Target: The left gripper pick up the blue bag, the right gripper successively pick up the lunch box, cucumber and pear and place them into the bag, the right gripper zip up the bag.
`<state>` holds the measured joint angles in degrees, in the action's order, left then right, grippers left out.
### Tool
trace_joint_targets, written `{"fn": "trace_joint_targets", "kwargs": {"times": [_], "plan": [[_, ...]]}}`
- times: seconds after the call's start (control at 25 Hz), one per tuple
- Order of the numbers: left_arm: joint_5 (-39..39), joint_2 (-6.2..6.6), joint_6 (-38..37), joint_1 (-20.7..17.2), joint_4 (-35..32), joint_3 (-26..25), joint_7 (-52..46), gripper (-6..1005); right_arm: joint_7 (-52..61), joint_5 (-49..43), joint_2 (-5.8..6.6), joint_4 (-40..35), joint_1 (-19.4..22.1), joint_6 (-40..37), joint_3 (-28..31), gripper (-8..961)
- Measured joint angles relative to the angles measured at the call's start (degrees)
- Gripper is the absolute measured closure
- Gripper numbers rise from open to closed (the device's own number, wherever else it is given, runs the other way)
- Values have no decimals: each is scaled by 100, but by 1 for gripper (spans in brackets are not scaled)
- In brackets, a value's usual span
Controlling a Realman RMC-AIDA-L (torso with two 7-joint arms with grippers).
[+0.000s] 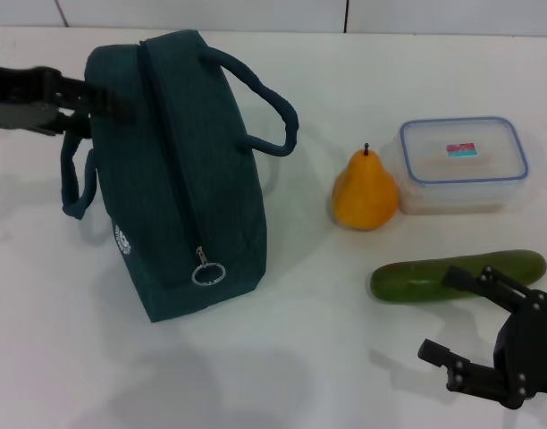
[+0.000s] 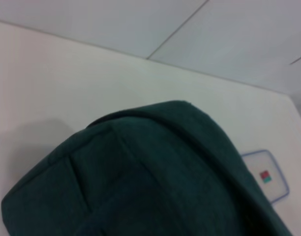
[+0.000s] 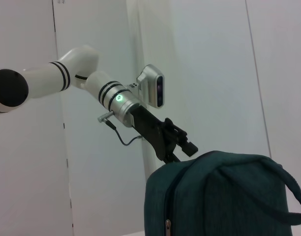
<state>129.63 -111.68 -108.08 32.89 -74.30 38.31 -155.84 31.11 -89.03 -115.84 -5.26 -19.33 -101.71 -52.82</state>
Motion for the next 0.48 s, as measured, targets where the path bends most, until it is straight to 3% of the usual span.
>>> {"fn": "trace_joint_targets", "kwargs": {"times": [0.48], "plan": [[213, -38, 336, 90, 356, 561, 171, 157, 0, 3, 0, -2, 0, 13, 0, 96]]}}
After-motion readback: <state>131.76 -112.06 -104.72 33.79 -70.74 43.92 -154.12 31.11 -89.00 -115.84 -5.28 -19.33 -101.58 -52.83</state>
